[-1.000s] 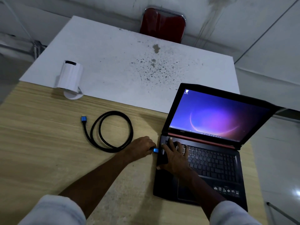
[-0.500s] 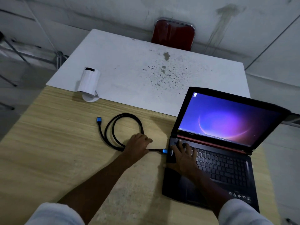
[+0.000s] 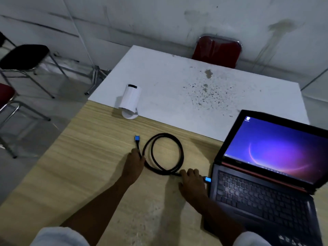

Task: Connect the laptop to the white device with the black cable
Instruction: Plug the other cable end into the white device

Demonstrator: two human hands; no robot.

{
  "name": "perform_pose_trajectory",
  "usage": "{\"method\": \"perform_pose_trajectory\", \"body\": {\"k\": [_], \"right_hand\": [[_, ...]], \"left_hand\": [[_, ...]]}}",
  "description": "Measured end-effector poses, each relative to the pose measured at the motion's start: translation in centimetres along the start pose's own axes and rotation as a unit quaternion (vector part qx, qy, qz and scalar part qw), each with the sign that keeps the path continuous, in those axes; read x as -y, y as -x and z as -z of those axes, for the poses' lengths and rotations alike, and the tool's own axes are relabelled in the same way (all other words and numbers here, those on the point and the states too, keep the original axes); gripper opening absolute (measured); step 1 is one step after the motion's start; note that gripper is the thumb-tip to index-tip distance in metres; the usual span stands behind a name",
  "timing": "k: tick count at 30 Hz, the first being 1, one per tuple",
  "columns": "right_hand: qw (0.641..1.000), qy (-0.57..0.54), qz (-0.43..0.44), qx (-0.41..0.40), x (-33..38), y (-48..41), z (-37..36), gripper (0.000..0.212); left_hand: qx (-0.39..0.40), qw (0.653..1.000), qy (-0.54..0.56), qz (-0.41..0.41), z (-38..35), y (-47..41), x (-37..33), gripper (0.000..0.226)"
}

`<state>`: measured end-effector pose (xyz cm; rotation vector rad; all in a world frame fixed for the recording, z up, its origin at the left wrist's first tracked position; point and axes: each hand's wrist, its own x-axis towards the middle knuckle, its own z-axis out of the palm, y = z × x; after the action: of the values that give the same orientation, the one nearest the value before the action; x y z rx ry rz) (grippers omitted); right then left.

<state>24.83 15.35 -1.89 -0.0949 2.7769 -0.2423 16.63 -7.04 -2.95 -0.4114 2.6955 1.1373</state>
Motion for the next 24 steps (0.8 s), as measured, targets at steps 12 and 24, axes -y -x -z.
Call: {"method": "perform_pose_trajectory", "body": {"k": [12, 24], "right_hand": [[0.999, 0.026, 0.036, -0.024, 1.7, -7.3, 4.0, 0.02], [0.972, -0.191, 0.052, 0.123, 13.7, -23.4, 12.0, 0.026]], "left_hand": [[0.035, 0.984, 0.146, 0.094, 0.5, -5.6, 0.1, 0.032], [0.11, 0.92, 0.363, 0.096, 5.4, -8.9, 0.0, 0.011]]}}
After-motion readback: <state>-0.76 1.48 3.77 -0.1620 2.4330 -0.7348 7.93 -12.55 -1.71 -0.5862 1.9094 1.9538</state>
